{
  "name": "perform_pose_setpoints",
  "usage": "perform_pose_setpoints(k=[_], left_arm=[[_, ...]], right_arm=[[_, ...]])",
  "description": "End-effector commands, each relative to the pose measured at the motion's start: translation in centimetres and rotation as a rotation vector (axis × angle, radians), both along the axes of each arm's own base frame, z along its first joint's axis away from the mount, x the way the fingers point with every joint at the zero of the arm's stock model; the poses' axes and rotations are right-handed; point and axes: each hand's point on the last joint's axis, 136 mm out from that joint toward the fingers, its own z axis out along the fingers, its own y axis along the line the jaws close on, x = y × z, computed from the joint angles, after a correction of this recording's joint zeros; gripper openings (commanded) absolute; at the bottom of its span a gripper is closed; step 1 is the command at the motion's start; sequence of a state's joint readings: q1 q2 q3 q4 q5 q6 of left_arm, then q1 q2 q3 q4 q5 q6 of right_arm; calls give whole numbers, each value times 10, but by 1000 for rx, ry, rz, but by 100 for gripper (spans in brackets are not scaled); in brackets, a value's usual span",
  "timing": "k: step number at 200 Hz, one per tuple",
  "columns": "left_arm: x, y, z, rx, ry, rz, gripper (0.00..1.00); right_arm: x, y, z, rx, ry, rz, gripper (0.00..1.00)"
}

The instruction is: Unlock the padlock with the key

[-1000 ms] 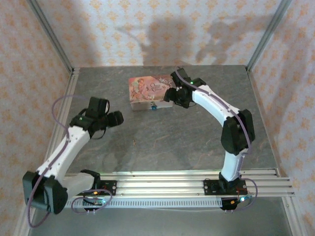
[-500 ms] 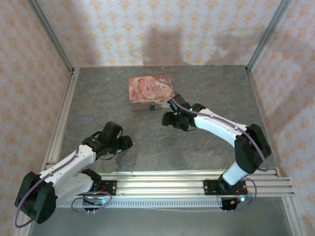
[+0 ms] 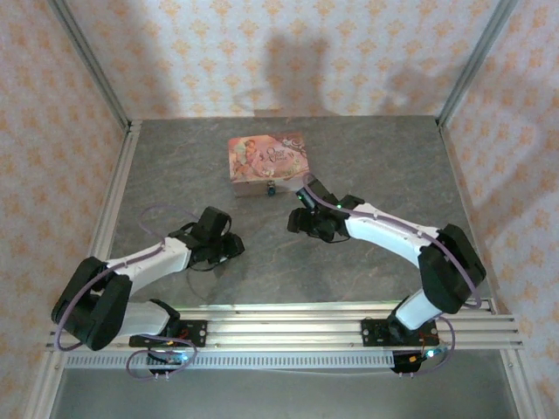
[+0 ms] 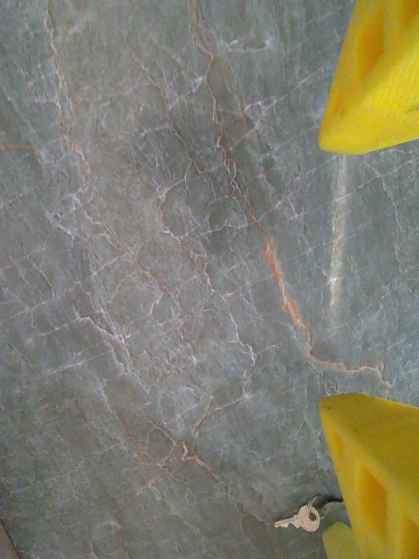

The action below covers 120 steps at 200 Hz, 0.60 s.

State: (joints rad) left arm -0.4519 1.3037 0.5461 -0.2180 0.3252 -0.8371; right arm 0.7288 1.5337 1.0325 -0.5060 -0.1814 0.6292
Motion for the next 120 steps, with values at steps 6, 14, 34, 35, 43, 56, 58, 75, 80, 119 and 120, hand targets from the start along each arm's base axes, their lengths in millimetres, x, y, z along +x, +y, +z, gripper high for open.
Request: perform_pose_setpoints(k=[6, 14, 34, 35, 43, 56, 58, 75, 80, 119, 120], left_arm=[[20, -6, 12, 3, -59, 0, 29], [21, -5, 12, 13, -55, 4, 29], [21, -1, 9, 39, -47, 10, 28], [21, -1, 9, 39, -48, 10, 28], [21, 0, 9, 48, -46, 11, 29], [20, 3, 8, 63, -42, 15, 29], [20, 3, 8, 64, -42, 14, 29], [19, 8, 6, 87, -36, 21, 29], [18, 9, 6, 93, -34, 23, 29], [17, 9, 2, 97, -23, 23, 29], [17, 9, 2, 96, -22, 22, 29]], right_arm=[[-2, -11, 5, -18, -39, -35, 73], [-2, -12, 4, -20, -40, -38, 73], [-3, -14, 3, -26, -40, -38, 73], [-2, -14, 3, -26, -41, -39, 73], [-2, -13, 3, -27, -40, -38, 73], [-2, -13, 1, -27, -36, -36, 73], [-2, -12, 1, -27, -36, -36, 73], [-1, -11, 0, -27, -33, -33, 73], [-1, -11, 0, -29, -32, -32, 73], [-2, -11, 0, -28, -31, -29, 73], [-2, -11, 0, -28, -31, -29, 73]])
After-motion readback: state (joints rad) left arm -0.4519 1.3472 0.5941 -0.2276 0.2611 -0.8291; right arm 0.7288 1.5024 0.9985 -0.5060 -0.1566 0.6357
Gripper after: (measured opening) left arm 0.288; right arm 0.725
